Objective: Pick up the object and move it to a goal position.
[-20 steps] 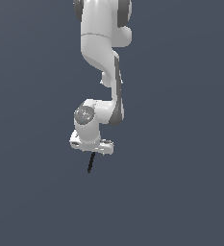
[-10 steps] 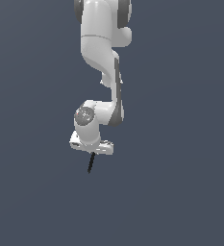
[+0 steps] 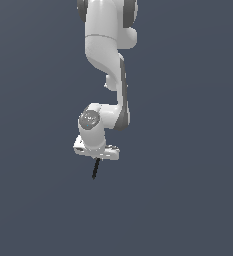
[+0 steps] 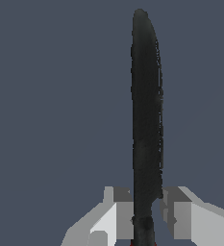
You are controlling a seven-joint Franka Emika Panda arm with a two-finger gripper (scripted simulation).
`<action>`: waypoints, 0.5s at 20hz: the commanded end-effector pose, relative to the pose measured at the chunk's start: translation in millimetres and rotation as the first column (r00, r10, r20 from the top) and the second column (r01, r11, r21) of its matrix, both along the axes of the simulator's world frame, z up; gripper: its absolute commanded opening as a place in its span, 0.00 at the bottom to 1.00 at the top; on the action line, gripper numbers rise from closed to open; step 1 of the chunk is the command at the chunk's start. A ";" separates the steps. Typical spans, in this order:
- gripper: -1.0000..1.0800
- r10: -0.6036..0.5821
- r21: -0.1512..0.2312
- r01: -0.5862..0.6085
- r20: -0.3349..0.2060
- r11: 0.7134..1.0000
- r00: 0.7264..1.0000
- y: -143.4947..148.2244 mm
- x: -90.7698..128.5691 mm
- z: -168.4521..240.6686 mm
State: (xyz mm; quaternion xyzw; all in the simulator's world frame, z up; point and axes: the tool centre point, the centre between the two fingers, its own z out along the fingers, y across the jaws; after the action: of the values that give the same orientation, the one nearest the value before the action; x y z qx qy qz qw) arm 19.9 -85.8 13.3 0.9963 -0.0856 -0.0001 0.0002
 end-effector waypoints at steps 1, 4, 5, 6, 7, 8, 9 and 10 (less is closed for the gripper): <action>0.00 0.001 0.000 -0.001 0.001 1.000 1.000 7.3 -1.4 5.6; 0.00 0.001 0.000 -0.001 0.001 1.000 1.000 20.7 -5.3 15.6; 0.00 0.001 0.000 -0.001 0.001 1.000 1.000 26.3 -6.9 19.8; 0.00 0.001 0.000 -0.001 0.001 1.000 1.000 32.5 -8.7 24.5; 0.00 0.001 0.000 -0.001 0.001 1.000 1.000 39.3 -10.6 29.7; 0.00 0.001 0.000 -0.001 0.001 1.000 1.000 46.8 -12.7 35.4; 0.00 0.001 0.000 -0.001 0.001 1.000 1.000 55.0 -15.0 41.5; 0.00 0.001 0.000 -0.001 0.001 1.000 1.000 63.6 -17.3 47.7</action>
State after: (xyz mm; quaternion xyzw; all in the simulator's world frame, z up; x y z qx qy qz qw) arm 5.7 -35.0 51.6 0.9963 -0.0857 -0.0003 0.0002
